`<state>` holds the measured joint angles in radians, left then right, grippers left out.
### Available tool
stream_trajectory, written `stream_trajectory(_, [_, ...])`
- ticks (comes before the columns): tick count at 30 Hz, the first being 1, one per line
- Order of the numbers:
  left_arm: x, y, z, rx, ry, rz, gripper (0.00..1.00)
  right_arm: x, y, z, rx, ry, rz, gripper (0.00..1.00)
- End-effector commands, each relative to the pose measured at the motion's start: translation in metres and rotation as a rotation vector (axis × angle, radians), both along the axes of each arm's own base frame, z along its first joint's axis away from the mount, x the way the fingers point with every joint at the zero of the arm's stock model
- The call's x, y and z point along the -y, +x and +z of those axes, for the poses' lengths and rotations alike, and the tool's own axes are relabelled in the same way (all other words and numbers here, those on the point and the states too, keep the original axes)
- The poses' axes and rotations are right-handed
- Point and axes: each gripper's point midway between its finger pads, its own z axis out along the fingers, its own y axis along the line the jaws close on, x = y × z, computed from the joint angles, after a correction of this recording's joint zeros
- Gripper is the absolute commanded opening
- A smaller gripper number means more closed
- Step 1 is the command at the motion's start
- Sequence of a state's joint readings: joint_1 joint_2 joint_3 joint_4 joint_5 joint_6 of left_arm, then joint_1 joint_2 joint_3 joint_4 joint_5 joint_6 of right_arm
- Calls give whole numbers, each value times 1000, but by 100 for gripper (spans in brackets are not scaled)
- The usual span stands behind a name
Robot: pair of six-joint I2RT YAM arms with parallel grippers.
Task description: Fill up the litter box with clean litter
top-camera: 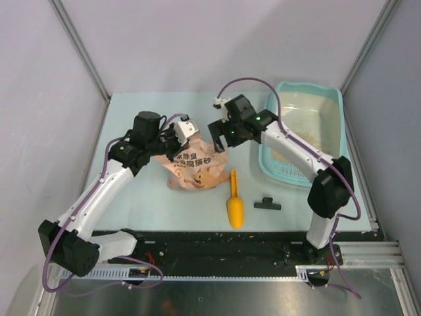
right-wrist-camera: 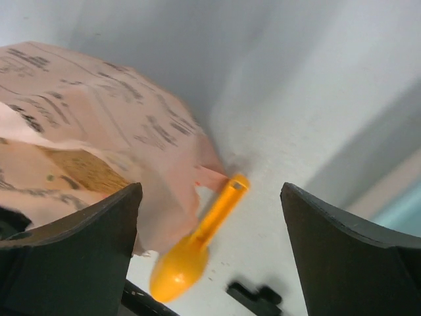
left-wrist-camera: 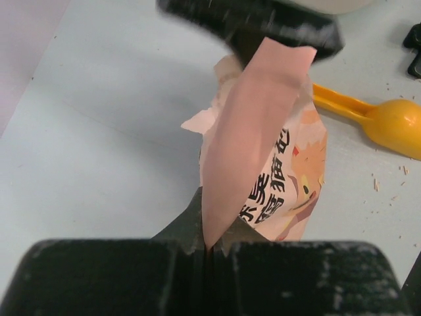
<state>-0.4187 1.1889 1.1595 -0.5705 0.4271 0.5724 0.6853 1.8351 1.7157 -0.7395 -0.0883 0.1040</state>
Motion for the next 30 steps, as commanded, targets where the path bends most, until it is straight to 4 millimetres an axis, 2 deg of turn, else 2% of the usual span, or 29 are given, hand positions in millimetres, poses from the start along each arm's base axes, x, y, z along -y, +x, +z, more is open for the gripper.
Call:
stream_trajectory(1, [2, 13, 57, 170, -117, 61, 0, 62, -1, 21, 63, -127, -63, 91])
stream_trajectory(4, [10, 7, 58, 160, -144, 20, 0, 66, 1, 27, 70, -117, -62, 91])
stream_trajectory(8, [20, -1, 59, 135, -185, -27, 0, 39, 0, 34, 39, -16, -4, 90])
stream_trajectory(12, [27, -4, 59, 116, -208, -63, 0, 14, -5, 33, 2, 51, 55, 90])
stream_trajectory(17, [30, -4, 63, 137, -205, -81, 0, -1, -10, 23, -13, 39, 91, 89])
stream_trajectory(21, [30, -1, 66, 167, -193, -77, 0, 0, -13, 12, -26, -6, 83, 87])
stream_trajectory(24, [29, 2, 68, 194, -187, -67, 0, 4, -15, 5, -39, -36, 75, 77])
stream_trajectory(25, [29, 3, 67, 197, -186, -63, 0, 5, -15, 3, -40, -44, 77, 65])
stream_trajectory(30, [27, 13, 67, 235, -157, -57, 0, 2, -11, 4, -33, -24, 90, 31])
